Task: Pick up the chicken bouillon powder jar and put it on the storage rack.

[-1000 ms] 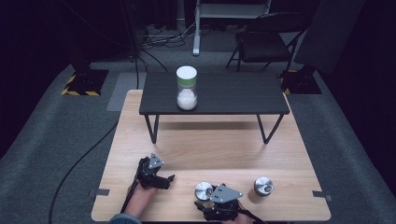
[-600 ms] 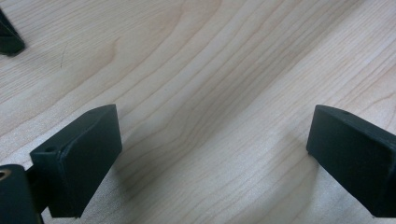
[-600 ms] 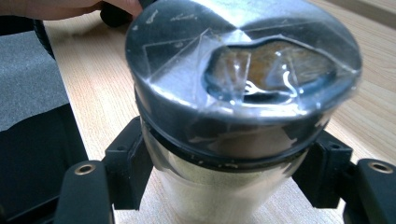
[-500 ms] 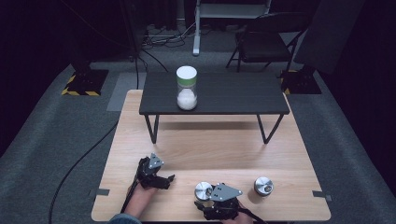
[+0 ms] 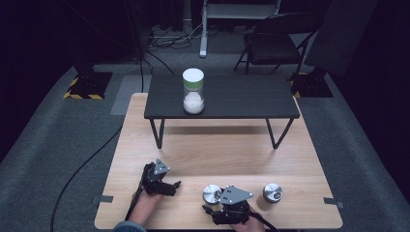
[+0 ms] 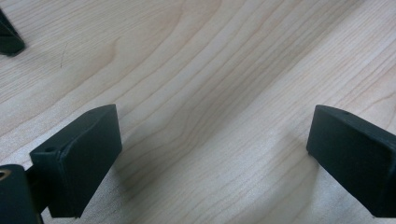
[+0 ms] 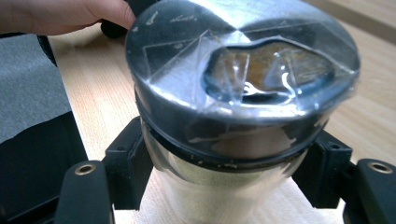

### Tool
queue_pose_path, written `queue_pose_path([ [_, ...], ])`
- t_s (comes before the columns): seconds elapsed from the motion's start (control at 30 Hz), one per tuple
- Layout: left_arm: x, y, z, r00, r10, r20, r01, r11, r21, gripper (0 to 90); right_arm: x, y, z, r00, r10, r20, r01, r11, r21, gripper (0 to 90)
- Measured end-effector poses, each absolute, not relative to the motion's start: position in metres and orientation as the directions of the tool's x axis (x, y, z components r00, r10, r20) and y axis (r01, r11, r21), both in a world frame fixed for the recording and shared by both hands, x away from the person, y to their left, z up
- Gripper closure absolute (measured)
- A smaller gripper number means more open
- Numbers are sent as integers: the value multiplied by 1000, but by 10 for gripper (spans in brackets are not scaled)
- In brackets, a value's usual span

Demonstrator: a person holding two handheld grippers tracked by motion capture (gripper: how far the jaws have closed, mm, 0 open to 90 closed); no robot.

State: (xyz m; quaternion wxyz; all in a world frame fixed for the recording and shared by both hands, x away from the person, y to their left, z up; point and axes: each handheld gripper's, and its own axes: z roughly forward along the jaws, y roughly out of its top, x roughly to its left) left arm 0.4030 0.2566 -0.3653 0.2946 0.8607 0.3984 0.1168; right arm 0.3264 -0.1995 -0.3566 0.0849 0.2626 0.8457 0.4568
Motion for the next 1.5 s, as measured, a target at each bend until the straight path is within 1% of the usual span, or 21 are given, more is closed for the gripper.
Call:
queue_pose_path([
  [0.67,404,257,-365,658,753,-32,615,-512,600,30,346,-211,-317,-842,532,93,362,427,829,300],
  [1.03,404,257,-365,659,751,-33,614,-513,600,28,362,-222,-300,-823,558,105,378,401,834,300],
  [1.5,404,257,-365,662,749,-29,610,-516,601,26,380,-236,-278,-800,593,90,383,389,838,300],
])
